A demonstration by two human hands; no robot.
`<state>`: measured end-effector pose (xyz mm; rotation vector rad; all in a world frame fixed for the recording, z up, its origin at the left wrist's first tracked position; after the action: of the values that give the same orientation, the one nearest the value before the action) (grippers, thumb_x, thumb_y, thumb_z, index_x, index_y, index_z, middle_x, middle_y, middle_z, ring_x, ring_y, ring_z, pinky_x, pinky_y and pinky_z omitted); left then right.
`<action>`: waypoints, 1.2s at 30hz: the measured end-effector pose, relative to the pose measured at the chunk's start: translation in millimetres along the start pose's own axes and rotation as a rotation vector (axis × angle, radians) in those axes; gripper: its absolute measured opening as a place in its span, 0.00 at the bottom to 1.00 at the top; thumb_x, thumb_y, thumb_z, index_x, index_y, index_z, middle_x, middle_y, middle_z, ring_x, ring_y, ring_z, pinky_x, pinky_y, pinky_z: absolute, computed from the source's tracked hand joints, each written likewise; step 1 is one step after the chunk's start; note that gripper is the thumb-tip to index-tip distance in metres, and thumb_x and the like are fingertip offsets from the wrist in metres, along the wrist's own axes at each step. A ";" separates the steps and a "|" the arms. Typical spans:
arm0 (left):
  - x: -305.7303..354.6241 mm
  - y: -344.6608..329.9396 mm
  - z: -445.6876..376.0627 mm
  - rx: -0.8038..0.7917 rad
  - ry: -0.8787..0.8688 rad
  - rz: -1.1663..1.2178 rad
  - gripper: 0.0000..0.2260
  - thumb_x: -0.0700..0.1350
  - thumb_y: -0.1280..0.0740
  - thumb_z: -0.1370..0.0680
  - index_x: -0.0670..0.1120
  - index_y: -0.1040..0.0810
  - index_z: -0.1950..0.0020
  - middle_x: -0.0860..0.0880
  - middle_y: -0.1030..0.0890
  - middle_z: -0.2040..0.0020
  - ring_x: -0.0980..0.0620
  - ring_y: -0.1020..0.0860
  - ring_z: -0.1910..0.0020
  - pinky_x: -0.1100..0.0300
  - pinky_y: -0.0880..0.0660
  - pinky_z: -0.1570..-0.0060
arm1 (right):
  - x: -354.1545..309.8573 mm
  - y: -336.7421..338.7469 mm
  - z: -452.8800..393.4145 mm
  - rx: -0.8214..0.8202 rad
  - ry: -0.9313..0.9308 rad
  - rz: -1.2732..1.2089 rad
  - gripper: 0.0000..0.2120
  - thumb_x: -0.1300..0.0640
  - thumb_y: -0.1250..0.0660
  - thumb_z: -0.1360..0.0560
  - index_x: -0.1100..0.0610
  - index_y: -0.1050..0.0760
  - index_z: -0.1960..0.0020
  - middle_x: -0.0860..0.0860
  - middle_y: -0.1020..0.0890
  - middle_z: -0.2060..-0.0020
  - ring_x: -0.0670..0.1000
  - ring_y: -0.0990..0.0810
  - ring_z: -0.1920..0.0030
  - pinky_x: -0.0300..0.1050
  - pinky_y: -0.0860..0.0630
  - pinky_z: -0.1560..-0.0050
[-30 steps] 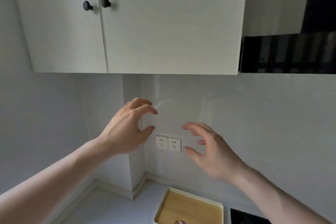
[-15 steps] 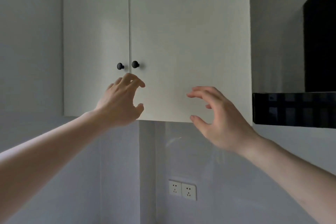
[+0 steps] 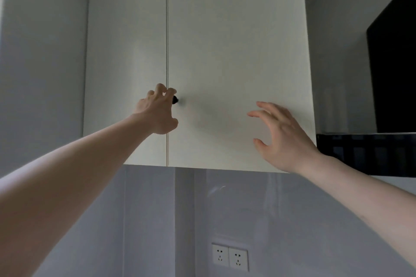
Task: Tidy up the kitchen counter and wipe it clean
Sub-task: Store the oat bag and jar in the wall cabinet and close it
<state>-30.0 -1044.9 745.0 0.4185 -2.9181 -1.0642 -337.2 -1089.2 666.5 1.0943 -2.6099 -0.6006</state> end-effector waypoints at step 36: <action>-13.0 29.1 20.3 0.380 -0.033 0.230 0.13 0.42 0.33 0.31 0.50 0.30 0.48 0.50 0.23 0.49 0.44 0.26 0.49 0.53 0.33 0.44 | -38.9 -51.1 36.7 -0.020 -0.143 0.272 0.39 0.33 0.49 0.20 0.46 0.64 0.18 0.49 0.69 0.20 0.55 0.70 0.20 0.64 0.61 0.21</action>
<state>-26.6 -1007.5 748.8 0.0606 -3.0984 -0.4936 -292.6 -1083.2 607.8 0.6952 -2.8013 -0.6609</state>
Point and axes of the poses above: each hand's wrist, its own z-axis away from the middle knuckle, its own y-axis out of the back of the hand, x = y × z, the point moved 2 cm from there along -z, towards the middle knuckle
